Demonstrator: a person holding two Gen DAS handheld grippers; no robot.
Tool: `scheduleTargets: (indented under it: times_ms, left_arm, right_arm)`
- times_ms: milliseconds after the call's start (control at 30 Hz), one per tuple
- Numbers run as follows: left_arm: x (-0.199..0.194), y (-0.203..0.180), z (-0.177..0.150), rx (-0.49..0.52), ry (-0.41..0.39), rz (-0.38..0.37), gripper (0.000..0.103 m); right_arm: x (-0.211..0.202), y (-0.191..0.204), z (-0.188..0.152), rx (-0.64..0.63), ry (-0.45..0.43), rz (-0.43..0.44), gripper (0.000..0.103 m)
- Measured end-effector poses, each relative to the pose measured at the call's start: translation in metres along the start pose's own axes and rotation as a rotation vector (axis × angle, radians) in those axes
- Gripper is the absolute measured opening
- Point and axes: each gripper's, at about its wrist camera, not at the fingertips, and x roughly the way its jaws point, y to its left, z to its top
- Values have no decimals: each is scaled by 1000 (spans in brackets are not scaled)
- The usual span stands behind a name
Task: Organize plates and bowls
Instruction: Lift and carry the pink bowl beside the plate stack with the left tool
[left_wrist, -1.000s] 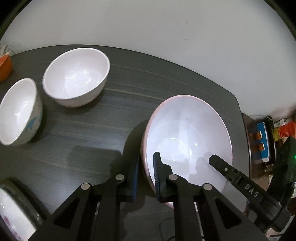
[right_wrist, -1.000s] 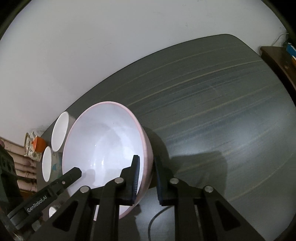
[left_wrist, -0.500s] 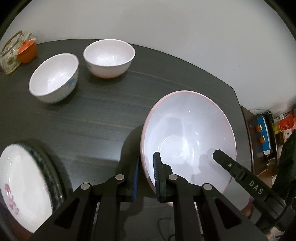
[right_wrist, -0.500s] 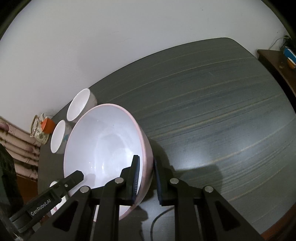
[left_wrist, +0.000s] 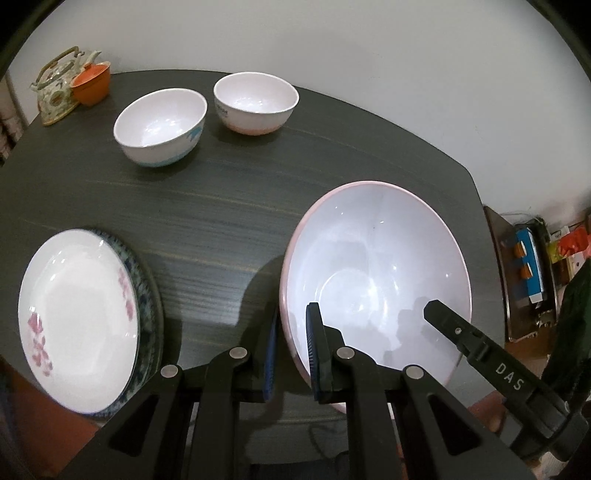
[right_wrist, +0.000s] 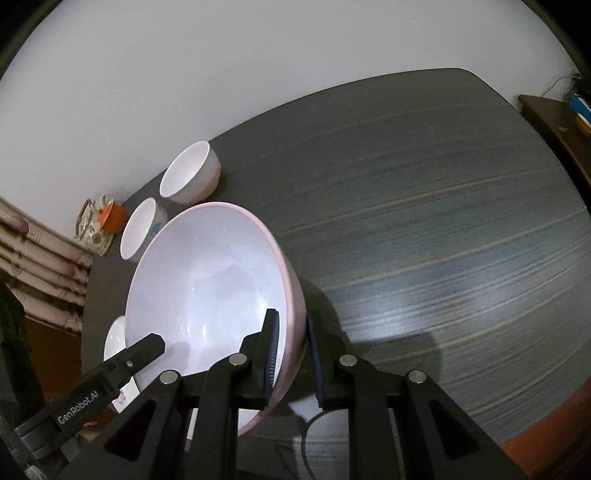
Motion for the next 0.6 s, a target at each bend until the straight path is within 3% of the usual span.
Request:
scheduleTargets:
  times_ms: [600]
  left_arm:
    - [0, 20, -33, -35, 39, 33, 12]
  right_arm:
    - [16, 3, -39, -10, 83, 1, 17]
